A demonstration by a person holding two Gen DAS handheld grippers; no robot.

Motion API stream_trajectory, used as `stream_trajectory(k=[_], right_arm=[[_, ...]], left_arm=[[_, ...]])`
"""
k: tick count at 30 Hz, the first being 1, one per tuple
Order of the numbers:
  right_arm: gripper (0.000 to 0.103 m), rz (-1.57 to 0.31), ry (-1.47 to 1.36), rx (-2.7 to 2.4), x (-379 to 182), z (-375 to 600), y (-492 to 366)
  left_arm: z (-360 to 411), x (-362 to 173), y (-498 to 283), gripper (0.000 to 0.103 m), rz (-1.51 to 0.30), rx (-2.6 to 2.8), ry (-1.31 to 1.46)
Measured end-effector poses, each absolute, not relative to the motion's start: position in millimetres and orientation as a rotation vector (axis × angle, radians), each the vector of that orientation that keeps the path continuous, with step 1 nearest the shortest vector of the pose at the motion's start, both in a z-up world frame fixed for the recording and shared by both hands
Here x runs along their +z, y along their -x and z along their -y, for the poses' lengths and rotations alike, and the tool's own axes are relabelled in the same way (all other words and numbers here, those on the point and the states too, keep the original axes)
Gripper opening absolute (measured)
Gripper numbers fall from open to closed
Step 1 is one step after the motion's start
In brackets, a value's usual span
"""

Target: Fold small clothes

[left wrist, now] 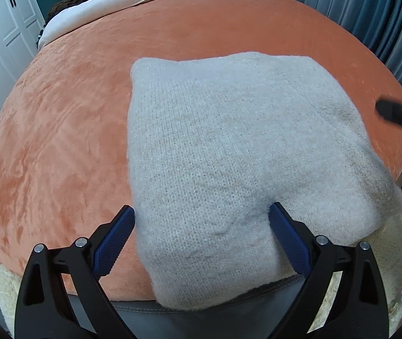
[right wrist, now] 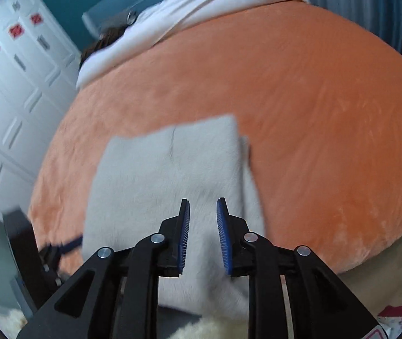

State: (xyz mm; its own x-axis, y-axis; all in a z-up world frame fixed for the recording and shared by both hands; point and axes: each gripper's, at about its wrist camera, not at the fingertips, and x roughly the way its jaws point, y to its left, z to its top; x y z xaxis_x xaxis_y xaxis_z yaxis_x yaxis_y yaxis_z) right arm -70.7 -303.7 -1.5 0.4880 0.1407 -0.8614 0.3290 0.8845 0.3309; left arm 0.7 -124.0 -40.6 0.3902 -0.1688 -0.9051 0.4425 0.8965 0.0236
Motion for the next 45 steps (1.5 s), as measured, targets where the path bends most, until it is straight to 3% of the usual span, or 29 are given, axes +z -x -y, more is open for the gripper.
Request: stream_trajectory(k=[3,8,13,16,17,20,25,29,35,37,39,40,41,45], right_arm=[[0.019,-1.254,-0.459,-0.095,-58.0,280.1,63.9],[0.021,-1.129,-0.491,-0.13,-9.6,284.8,72.5],[0.033,-1.264,-0.398,-0.165,-54.4,292.9,71.2],[0.036,-1.211,-0.419,-0.151,-34.9,295.7,73.4],[0.041,-1.175,-0.436,-0.164,-22.5,300.9,75.3],[0.073,-1.099,-0.471,-0.199,-5.9,321.1,79.5],[0.076,-1.219,-0.639,-0.171,-59.3,350.3,60.8],[0.087,-1.196,-0.897,-0.078,-94.7,362.2,52.8],[0.093,-1.184,-0.914,-0.033,-102.4,353.2,32.0],[0.088,-1.174,-0.878,-0.029,-100.5,345.6,25.2],[0.06,-1.164,-0.871,-0.021,-95.1,338.2,20.0],[0.054,-1.156,-0.871,-0.024,-92.3,338.7,20.4],[0.042,-1.146,-0.855,-0.038,-85.2,337.0,21.8],[0.035,-1.065,-0.864,-0.03,-54.8,332.0,33.2]], left_arm=[[125.2,-42.2,0.7,0.093,-1.105,-0.391,-0.283],[123.6,-38.1,3.7,0.093,-1.101,-0.393,-0.286],[119.2,-38.0,0.0,0.094,-1.146,-0.399,-0.209],[115.4,-38.2,-1.2,0.094,-1.154,-0.41,-0.2],[111.6,-37.6,-4.1,0.094,-1.158,-0.411,-0.179],[93.7,-40.6,-20.7,0.096,-1.202,-0.41,-0.037],[79.9,-69.9,-53.5,0.098,-1.341,-0.449,0.218],[87.9,-86.6,-67.0,0.098,-1.385,-0.487,0.292],[100.0,-92.1,-76.7,0.098,-1.391,-0.463,0.311],[105.7,-87.4,-74.3,0.098,-1.386,-0.468,0.27],[116.2,-78.2,-72.5,0.091,-1.368,-0.474,0.226],[120.5,-72.0,-69.9,0.085,-1.353,-0.48,0.189],[124.0,-66.0,-67.7,0.078,-1.341,-0.486,0.156],[133.4,-33.3,-57.3,0.059,-1.273,-0.546,0.065]])
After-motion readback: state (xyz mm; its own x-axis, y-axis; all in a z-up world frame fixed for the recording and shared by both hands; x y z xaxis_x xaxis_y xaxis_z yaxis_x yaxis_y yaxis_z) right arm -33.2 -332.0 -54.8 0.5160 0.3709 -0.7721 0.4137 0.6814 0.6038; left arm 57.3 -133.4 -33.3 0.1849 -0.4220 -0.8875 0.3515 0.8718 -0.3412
